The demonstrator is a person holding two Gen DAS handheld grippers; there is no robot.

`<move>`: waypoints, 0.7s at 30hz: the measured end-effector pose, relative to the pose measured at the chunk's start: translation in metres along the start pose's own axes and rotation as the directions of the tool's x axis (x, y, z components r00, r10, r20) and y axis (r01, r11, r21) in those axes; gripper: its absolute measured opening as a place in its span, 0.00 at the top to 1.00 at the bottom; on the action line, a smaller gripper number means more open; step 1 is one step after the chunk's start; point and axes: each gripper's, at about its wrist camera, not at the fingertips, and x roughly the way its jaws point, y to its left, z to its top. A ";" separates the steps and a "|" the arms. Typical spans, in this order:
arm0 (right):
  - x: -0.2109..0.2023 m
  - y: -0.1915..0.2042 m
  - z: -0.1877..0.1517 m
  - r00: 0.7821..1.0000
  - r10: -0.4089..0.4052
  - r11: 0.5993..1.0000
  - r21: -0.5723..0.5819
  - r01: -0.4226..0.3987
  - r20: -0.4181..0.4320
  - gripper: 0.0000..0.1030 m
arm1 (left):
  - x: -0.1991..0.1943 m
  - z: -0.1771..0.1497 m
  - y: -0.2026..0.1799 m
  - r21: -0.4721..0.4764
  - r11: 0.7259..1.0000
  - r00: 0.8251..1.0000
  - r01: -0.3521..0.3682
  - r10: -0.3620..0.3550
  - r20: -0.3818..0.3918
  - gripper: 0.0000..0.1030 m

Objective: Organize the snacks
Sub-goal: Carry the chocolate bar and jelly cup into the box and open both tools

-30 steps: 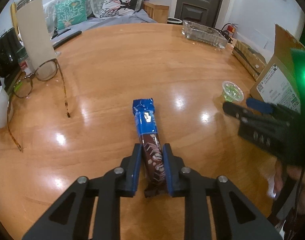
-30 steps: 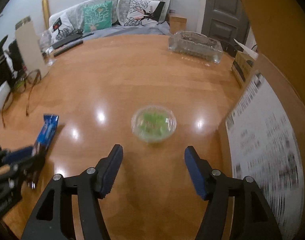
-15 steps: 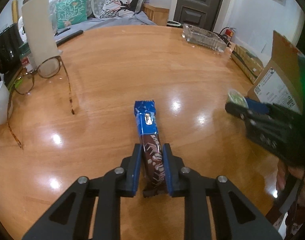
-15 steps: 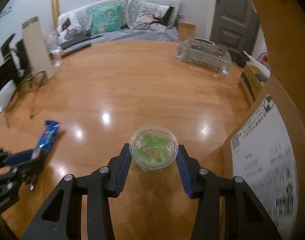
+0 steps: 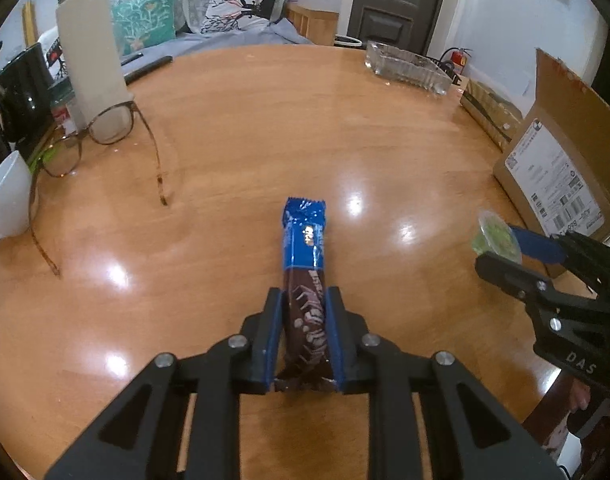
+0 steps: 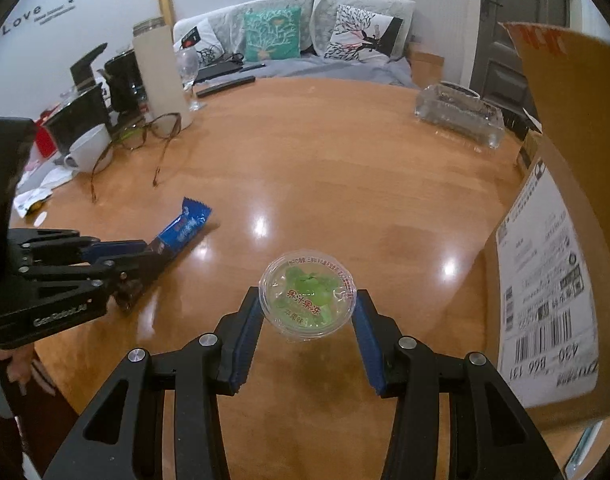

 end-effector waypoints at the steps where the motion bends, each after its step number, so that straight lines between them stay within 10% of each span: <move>1: 0.000 -0.001 -0.001 1.000 0.002 1.000 0.000 -0.002 -0.001 0.60 | 0.000 0.000 -0.001 0.001 1.000 1.000 -0.005 0.005 0.002 0.72; 21: -0.012 -0.001 -0.004 0.998 0.048 0.999 -0.018 -0.047 0.033 0.60 | -0.005 0.004 -0.018 0.069 0.993 0.991 -0.096 0.089 0.095 0.84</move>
